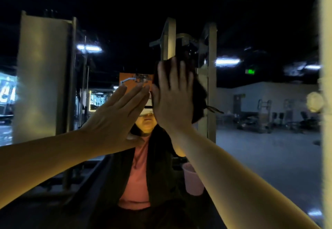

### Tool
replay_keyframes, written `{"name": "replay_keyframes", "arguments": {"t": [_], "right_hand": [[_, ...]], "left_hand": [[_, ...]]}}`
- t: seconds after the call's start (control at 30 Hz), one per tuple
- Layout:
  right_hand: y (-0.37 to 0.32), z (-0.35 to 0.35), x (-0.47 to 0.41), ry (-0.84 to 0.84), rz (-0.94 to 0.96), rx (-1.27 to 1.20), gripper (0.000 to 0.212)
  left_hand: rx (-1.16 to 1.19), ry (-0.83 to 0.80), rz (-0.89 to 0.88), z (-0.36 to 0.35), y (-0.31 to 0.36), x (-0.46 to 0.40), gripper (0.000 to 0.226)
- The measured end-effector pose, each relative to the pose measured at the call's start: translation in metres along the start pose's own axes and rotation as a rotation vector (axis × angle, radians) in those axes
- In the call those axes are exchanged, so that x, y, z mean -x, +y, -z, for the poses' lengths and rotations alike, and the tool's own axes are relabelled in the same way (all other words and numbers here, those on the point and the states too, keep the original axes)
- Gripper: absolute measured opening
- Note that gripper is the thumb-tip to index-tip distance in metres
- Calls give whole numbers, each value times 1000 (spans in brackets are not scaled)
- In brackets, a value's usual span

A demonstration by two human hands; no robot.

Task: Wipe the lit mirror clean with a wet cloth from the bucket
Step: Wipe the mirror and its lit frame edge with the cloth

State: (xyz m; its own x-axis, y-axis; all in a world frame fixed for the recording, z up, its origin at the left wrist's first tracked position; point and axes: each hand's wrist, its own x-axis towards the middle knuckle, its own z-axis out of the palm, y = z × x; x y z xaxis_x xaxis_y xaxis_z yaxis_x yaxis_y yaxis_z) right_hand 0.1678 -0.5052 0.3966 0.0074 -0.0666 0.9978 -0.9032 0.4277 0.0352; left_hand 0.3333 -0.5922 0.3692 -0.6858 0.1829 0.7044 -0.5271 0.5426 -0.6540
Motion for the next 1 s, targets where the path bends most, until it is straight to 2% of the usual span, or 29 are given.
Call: {"name": "replay_keyframes", "arguments": {"t": [0.07, 0.13, 0.17, 0.27, 0.3, 0.33, 0.37, 0.43, 0.5, 0.53, 0.57, 0.63, 0.7, 0.73, 0.8, 0.87, 0.9, 0.93, 1.0], "right_hand": [[2, -2, 11, -71, 233, -21, 58], [36, 3, 16, -114, 271, 12, 57], [59, 3, 15, -115, 187, 32, 57], [79, 4, 31, -17, -280, 35, 57], [65, 2, 40, 1, -371, 26, 58], [47, 1, 51, -1, -375, 5, 58], [30, 0, 63, -26, -314, -14, 58], [12, -4, 89, -110, -70, -32, 57], [27, -3, 109, -159, 116, -52, 56], [44, -3, 116, -150, 121, -37, 55], [59, -3, 120, -132, 45, -11, 55], [75, 0, 124, -75, -295, 15, 56], [56, -1, 129, -24, -512, 16, 57], [41, -2, 136, -41, -490, 13, 57], [21, -5, 159, -121, -227, -4, 56], [37, -1, 179, -204, 63, -39, 54], [54, 3, 186, -223, 123, -45, 53], [71, 6, 194, -232, 95, -27, 52], [97, 11, 206, -218, -224, 8, 53]], "left_hand": [[-20, -58, 23, -3, 2, 4, 116], [-22, -81, 36, -5, 4, 6, 116], [-10, -102, 43, -5, 4, 7, 116], [12, -80, 58, -5, 8, 8, 112], [32, -76, 65, -4, 12, 9, 108], [51, -56, 61, -5, 16, 12, 104], [67, -49, 46, -6, 22, 17, 102], [70, -69, -14, -9, 32, 29, 106], [65, -103, -63, -14, 41, 44, 116], [71, -103, -77, -16, 44, 49, 120], [82, -108, -79, -16, 46, 54, 125], [90, -100, -68, -19, 51, 59, 132], [91, -100, -59, -23, 54, 61, 134], [91, -101, -61, -24, 55, 62, 133], [86, -103, -58, -26, 55, 62, 128], [85, -120, -56, -25, 55, 61, 125], [80, -133, -55, -24, 55, 60, 124], [74, -144, -53, -24, 56, 60, 124], [72, -163, -43, -24, 59, 62, 125]]}}
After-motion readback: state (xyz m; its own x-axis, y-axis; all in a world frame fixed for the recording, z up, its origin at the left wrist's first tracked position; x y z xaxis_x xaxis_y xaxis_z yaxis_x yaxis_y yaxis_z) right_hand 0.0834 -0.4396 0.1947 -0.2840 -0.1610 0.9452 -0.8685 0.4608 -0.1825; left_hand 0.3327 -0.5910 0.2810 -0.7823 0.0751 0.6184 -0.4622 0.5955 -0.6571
